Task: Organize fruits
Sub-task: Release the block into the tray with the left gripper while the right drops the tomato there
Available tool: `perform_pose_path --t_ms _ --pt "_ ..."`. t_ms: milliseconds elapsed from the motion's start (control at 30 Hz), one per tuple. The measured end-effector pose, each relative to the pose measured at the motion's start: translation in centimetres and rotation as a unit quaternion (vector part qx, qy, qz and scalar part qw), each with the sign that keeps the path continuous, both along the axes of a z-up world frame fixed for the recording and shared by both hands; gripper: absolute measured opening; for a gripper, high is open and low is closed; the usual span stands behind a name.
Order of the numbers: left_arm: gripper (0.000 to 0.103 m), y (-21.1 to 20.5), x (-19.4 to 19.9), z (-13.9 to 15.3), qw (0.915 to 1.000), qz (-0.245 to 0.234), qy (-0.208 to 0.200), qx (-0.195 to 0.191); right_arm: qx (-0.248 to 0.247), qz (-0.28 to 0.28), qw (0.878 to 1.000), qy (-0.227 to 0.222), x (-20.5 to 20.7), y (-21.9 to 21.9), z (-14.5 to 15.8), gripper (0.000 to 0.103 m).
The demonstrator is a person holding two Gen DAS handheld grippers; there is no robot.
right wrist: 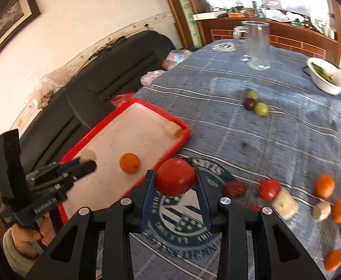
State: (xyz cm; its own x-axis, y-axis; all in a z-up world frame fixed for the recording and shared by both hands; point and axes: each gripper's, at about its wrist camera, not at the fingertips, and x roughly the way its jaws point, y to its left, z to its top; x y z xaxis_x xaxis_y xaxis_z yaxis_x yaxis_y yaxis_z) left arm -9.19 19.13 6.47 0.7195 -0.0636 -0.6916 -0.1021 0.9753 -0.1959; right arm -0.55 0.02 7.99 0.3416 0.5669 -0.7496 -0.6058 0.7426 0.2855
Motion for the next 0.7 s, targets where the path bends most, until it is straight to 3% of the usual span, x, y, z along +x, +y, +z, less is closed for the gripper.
perform_pose_path --t_ms 133,433,700 --pt "0.027 0.1 0.1 -0.9 0.9998 -0.006 0.011 -0.016 0.004 0.028 1.0 0.009 0.9 2.1 -0.4 0.035" --pt "0.027 -0.4 0.7 -2.3 0.9989 -0.014 0.043 -0.015 0.026 0.06 0.997 0.049 4.1 5.5 -2.3 0.035" --pt "0.027 -0.3 1.4 -3.3 0.9978 -0.016 0.064 -0.011 0.006 0.098 0.993 0.062 5.3 8.5 -4.3 0.035"
